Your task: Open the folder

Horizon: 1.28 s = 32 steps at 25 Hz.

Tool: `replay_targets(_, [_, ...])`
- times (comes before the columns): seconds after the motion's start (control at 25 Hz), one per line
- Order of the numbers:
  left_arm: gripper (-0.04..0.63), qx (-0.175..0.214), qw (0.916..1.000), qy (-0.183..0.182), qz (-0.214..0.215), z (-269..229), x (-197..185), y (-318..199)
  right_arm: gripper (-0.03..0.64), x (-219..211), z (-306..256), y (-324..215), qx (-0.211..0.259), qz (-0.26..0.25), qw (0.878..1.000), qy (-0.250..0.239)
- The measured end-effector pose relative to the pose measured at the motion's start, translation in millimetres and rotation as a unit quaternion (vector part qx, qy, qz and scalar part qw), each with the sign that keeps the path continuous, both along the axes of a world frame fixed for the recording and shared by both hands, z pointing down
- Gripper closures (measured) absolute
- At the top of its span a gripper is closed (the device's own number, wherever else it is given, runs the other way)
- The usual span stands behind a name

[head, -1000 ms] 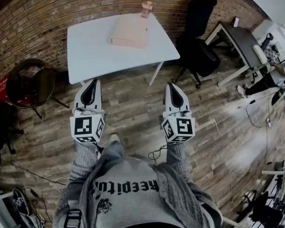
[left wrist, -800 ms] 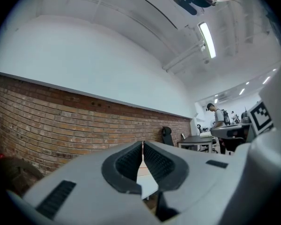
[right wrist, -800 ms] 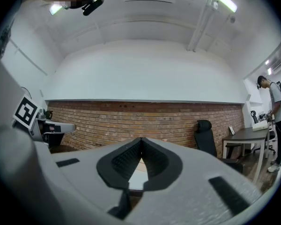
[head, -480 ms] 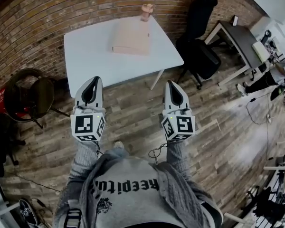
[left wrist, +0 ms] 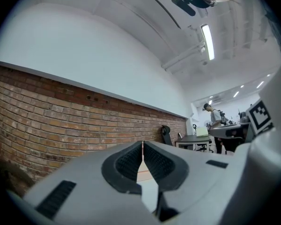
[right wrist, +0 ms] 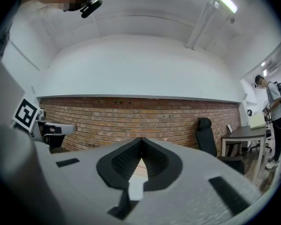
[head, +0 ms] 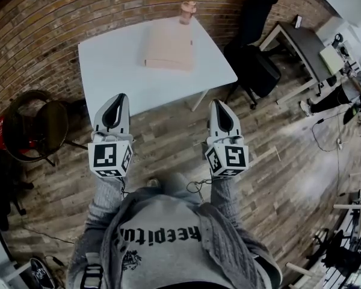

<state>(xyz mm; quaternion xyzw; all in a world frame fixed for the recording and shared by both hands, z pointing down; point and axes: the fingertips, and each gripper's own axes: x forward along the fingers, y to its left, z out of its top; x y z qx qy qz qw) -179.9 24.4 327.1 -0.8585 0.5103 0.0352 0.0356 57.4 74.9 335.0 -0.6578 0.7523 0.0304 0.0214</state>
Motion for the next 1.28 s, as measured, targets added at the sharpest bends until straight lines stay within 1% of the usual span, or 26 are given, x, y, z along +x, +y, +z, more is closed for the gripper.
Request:
replay_targets(0.24, [0.583,-0.008,0.9999,0.0,0.01,6.3,7.0,-19.5,0.612,6.3,8.3,-16.0,-0.013,0.009,1.0,-0.002])
replay_targets(0.4, [0.583,-0.01,0.9999,-0.001,0.007,10.8,9.4,-38.2,0.612,7.5,11.4,-38.9,-0.015,0.002,1.0,-0.002])
replay_targets(0.72, [0.583,-0.006,0.9999,-0.006,-0.014,7.6,10.6,-95.3,0.612,9.8,10.4,-106.3,-0.011,-0.02,1.0,-0.004])
replay_targets(1.0, [0.583,-0.001,0.9996,-0.005,-0.027,-2.2,31.0,-154.2,0.612,26.1,-0.6,-174.5,-0.005,-0.041,0.999,0.0])
replay_targets(1.28, [0.583,0.003,0.999,-0.006,-0.045,-8.7,53.7,-201.6,0.612,48.7,-8.6,-230.1,0.001,-0.06,0.998,-0.001])
